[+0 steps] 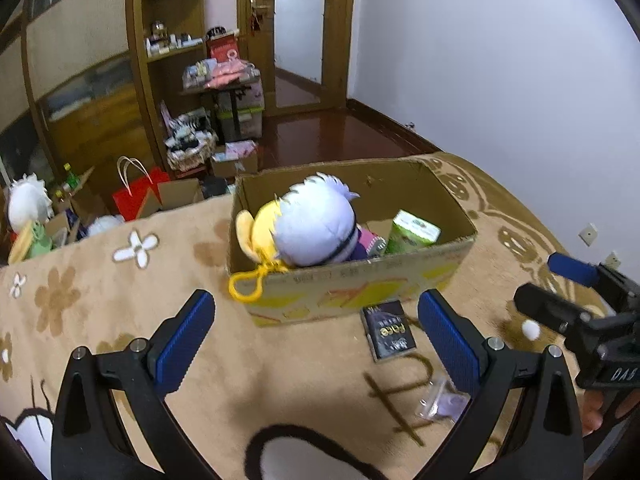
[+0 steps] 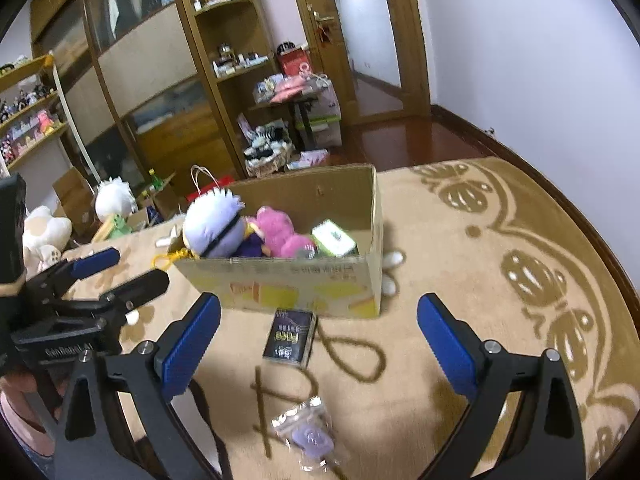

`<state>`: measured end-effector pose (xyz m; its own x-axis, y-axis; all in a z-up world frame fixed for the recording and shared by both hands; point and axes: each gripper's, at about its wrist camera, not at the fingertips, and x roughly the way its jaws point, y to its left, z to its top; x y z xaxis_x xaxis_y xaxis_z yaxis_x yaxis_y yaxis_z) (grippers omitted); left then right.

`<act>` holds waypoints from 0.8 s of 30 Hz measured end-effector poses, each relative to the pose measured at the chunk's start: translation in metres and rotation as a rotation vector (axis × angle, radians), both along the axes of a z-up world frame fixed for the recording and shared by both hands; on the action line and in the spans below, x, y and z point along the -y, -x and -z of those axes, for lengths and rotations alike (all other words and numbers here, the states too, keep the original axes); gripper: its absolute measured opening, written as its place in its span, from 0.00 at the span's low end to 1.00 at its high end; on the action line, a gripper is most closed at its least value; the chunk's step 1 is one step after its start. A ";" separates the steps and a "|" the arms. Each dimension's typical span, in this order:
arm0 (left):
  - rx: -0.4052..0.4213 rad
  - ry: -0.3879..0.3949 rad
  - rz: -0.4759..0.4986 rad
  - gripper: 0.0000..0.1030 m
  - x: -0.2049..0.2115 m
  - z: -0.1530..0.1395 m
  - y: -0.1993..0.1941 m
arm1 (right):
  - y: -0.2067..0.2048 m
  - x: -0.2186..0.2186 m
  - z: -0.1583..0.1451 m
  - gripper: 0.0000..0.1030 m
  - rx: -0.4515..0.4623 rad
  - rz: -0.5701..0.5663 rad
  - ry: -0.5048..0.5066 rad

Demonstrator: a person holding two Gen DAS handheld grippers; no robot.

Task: Organize soft objects
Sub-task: 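Grasp black Face tissue pack with left tool while right tool grasps clear bag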

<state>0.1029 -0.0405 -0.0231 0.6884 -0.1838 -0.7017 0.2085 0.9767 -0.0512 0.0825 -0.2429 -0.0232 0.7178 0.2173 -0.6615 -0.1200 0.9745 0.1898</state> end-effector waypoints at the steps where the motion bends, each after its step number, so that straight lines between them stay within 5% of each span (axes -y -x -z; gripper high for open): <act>1: -0.016 0.016 0.008 0.98 -0.001 0.002 0.000 | 0.002 -0.001 0.002 1.00 -0.010 -0.002 0.001; 10: -0.108 0.094 0.037 0.98 -0.004 0.024 -0.012 | 0.008 -0.010 0.022 1.00 -0.101 -0.049 0.060; 24: -0.234 0.035 0.105 0.98 0.023 0.071 -0.041 | -0.011 -0.017 0.067 1.00 -0.282 -0.110 0.127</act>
